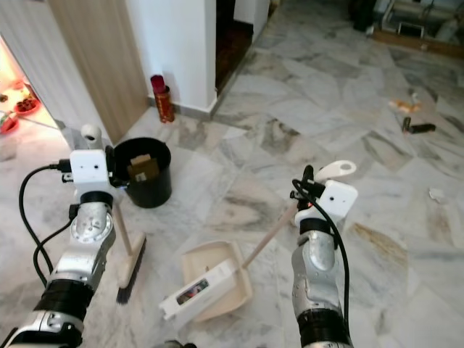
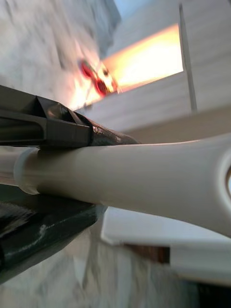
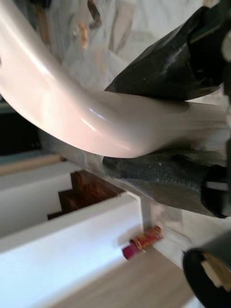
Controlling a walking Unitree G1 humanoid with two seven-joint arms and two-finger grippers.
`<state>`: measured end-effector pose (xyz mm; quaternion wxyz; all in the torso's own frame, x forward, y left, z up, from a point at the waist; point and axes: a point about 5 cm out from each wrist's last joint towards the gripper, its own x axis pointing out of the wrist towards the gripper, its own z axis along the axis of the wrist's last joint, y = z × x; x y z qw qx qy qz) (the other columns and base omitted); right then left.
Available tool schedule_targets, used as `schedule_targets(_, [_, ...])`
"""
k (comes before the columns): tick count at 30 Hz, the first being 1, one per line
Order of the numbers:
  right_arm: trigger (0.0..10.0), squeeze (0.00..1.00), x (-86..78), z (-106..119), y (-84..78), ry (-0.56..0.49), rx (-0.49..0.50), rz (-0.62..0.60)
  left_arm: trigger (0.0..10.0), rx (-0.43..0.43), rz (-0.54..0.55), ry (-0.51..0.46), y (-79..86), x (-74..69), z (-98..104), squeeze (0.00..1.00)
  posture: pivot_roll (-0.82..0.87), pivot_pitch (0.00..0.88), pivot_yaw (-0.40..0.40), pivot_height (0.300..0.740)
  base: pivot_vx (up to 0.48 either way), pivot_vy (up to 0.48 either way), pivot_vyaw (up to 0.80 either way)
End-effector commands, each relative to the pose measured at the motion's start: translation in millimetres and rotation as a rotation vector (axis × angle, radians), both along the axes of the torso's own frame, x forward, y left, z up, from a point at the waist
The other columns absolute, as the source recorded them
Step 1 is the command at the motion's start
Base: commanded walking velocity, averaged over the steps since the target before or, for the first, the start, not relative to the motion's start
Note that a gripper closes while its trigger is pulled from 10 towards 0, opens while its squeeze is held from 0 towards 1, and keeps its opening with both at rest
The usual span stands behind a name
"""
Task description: Sweep floor
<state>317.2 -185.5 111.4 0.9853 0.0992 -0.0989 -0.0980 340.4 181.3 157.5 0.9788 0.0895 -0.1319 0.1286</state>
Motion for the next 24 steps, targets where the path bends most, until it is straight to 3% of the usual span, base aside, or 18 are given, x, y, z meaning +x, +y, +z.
schedule_targets(1, [10.0, 0.00, 1.2, 8.1, -0.3, -0.042, 0.026, -0.008, 10.0, 0.031, -0.001, -0.035, -0.9, 0.7, 10.1, 0.00, -0.01, 0.119, -0.009, 0.740, 0.330, 0.000, 0.54])
schedule_targets(24, [10.0, 0.00, 1.8, 7.4, -0.4, -0.037, 0.031, -0.002, 10.0, 0.027, 0.009, -0.027, 0.4, 0.4, 8.8, 0.00, -0.01, 0.121, -0.013, 0.740, 0.377, 0.000, 0.00])
